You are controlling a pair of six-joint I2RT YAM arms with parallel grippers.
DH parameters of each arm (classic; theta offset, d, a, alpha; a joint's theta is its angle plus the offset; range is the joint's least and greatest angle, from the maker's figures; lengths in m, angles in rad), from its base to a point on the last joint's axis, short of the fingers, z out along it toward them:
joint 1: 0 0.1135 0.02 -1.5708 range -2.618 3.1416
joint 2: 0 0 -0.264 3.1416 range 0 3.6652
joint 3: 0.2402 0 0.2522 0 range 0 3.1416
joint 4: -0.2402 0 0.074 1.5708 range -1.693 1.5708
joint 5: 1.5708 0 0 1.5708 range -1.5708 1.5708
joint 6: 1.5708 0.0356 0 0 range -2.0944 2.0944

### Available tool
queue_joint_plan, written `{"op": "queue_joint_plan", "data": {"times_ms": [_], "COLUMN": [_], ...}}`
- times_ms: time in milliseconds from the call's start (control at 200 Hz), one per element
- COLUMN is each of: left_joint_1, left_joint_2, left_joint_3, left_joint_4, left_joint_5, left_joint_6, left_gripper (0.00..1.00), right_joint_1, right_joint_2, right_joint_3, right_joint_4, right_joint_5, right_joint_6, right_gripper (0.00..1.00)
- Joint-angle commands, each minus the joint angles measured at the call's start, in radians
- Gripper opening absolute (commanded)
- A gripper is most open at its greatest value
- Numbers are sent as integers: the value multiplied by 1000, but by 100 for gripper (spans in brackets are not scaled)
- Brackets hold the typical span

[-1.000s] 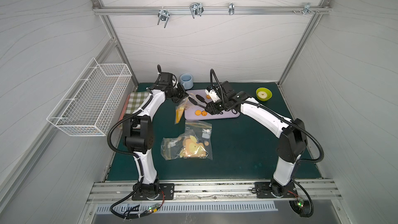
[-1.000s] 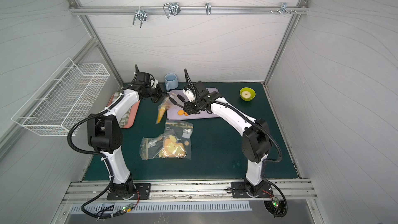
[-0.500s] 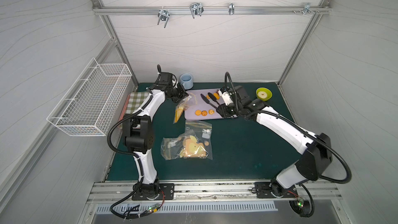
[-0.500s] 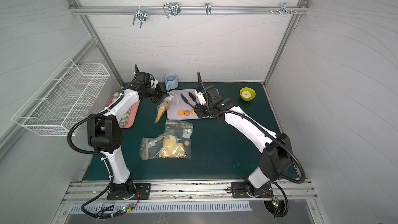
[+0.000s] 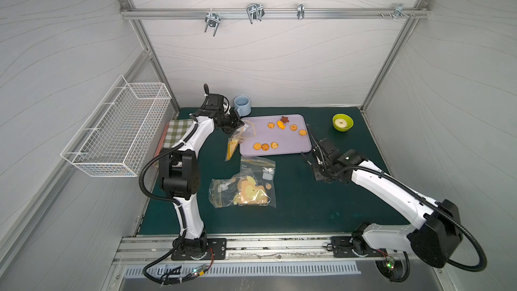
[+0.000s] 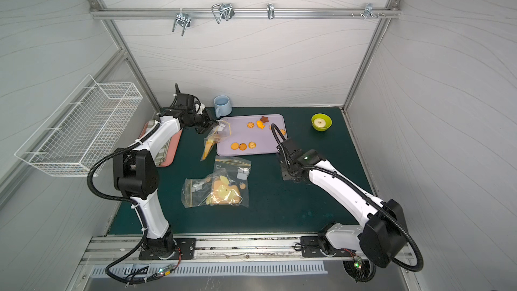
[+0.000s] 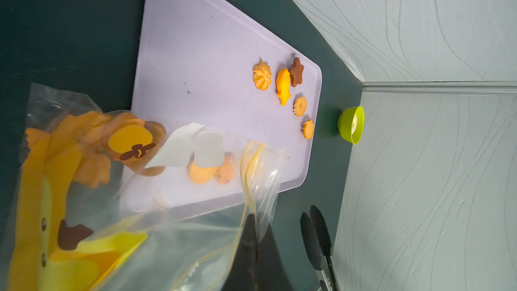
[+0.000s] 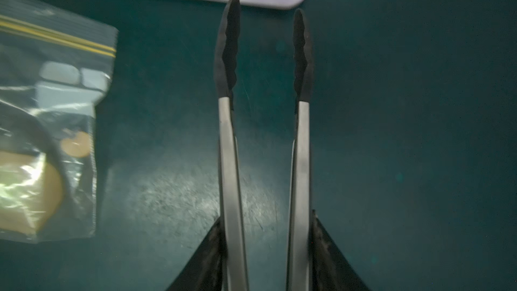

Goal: Put the cookies into a resealable bag to prevent moisture
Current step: Place the clamp at the center of the board.

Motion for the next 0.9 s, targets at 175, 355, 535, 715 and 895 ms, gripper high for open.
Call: {"op": "queue_joint_plan", "data": {"times_ms": [175,355,535,715,895], "left_joint_1": [15,20,23,22,22], "left_joint_2": [-35,-52,-77,-115,-151], "left_joint_3": [45,49,71,130,221], "left_joint_4": [-4,-16,-54,-125,-213], "left_joint_5": [-5,-11,-32,-89,-112], "left_joint_6": [19,28,53,104,151], "left_gripper": [0,0,0,0,0], "right_joint_1": [-10,-69,-98,-120,-149], "right_joint_2": [77,180,179,41,-173], "right_joint_3": [-82,-126,-137,-123,-150], "right_joint_4": [58,142,174,141,272], "right_joint_5": [1,-138,-223,-142,-89], "right_joint_6": [91,76,59,61,37], "right_gripper": [47,53,83,93,98]}}
